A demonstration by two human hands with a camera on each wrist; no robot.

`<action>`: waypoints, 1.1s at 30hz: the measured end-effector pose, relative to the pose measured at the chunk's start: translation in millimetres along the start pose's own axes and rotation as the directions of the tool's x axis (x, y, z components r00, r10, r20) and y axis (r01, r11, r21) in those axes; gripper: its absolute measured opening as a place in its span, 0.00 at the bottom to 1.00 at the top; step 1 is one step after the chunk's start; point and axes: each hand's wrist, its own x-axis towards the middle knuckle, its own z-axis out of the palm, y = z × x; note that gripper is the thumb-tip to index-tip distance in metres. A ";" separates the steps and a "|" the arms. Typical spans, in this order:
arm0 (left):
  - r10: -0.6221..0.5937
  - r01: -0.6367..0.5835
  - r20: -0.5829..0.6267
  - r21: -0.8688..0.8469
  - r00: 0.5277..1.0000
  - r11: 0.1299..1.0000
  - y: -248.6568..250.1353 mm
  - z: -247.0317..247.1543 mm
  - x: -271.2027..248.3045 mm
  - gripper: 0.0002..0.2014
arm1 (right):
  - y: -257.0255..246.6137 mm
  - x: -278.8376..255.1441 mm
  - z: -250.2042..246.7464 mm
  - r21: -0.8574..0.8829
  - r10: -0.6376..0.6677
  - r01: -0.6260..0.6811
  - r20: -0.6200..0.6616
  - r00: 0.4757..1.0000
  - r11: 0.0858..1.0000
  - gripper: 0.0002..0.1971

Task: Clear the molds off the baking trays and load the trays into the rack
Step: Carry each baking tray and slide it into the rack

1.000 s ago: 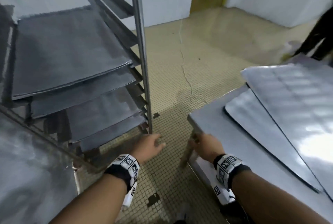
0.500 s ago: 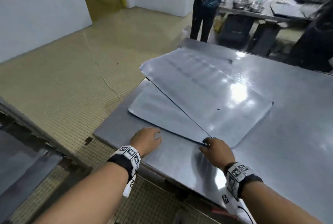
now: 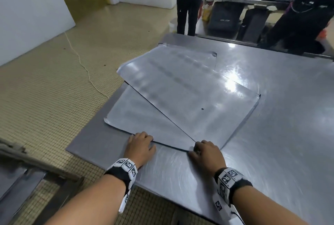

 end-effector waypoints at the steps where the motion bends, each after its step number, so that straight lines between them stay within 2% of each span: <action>1: 0.008 -0.008 0.016 0.003 1.000 1.000 2.8 0.3 -3.2 0.17 | 2.1 -3.4 -0.2 0.008 0.007 -0.007 -0.011 1.000 1.000 0.16; 7: 0.065 -0.063 0.059 -0.039 0.996 0.997 24.4 4.4 -49.4 0.19 | 28.0 -42.5 -7.9 -0.015 0.033 -0.033 0.003 0.999 0.999 0.16; 11: 0.113 -0.108 0.074 -0.063 0.991 0.992 35.9 9.8 -92.4 0.19 | 38.7 -86.0 -10.1 -0.013 0.022 -0.022 0.014 1.000 1.000 0.15; 15: 0.116 -0.101 0.103 -0.140 0.988 0.985 36.9 15.0 -131.1 0.19 | 40.6 -129.9 -5.9 -0.032 0.031 -0.030 0.005 1.000 0.999 0.17; 21: 0.126 -0.116 0.095 -0.102 0.987 0.988 39.4 14.5 -169.0 0.22 | 40.1 -167.9 -5.2 -0.059 0.019 -0.012 0.120 0.993 0.998 0.17; 24: 0.104 -0.100 0.070 -0.056 0.992 0.993 39.7 13.2 -180.2 0.24 | 35.7 -176.7 -12.0 -0.065 0.017 -0.002 0.228 0.974 0.998 0.17; 28: 0.057 -0.053 0.086 -0.048 0.995 0.997 39.8 10.6 -178.5 0.25 | 36.2 -176.5 -25.0 -0.035 -0.014 0.030 0.384 0.923 0.999 0.17; 30: 0.024 -0.015 0.106 -0.090 0.994 0.996 41.8 11.9 -171.9 0.22 | 40.5 -172.1 -30.9 -0.004 -0.044 0.050 0.410 0.911 0.999 0.15; 33: -0.032 0.053 0.132 -0.154 0.991 0.987 50.1 17.1 -159.0 0.17 | 56.6 -154.7 -39.1 0.004 -0.064 0.068 0.373 0.926 0.998 0.13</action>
